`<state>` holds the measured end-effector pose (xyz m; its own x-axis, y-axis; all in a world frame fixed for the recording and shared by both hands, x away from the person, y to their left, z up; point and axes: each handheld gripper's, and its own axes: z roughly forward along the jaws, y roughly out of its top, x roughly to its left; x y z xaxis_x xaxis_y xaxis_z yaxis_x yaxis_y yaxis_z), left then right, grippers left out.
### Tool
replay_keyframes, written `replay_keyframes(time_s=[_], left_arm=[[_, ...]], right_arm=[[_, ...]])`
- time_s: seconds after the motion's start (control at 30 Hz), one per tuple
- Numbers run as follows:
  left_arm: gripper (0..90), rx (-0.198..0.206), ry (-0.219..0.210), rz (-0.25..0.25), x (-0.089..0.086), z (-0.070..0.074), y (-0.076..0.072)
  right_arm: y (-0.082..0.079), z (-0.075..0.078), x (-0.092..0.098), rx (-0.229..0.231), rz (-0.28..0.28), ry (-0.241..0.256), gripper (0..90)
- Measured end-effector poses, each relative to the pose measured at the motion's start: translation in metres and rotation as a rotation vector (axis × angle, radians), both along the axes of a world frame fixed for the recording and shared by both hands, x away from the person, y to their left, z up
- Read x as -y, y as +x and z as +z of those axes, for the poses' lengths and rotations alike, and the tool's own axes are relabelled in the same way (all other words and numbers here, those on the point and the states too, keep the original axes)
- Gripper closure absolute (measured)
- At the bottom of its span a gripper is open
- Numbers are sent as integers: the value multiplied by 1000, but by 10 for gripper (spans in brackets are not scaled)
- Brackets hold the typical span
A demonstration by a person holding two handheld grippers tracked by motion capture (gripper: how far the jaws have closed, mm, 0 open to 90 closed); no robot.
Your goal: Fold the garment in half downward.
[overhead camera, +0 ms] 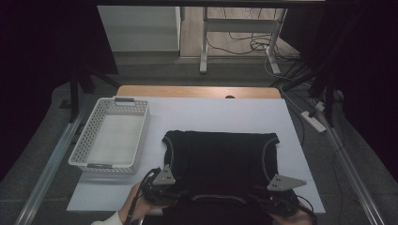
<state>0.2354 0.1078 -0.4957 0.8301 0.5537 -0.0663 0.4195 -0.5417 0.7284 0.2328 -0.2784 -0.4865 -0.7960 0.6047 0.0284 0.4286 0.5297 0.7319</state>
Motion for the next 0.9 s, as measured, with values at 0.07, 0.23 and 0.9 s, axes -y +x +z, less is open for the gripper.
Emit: replay_keyframes(time_s=[0.07,0.23,0.9], left_arm=[[325,4,-9,38,-1,4,11],[282,-3,2,102,-2,9,40],[268,18,45,217,8,31,130]], right_arm=[[9,1,-2,4,-17,4,501],[35,5,-5,8,-51,23,377],[125,13,-17,16,-118,-13,329]])
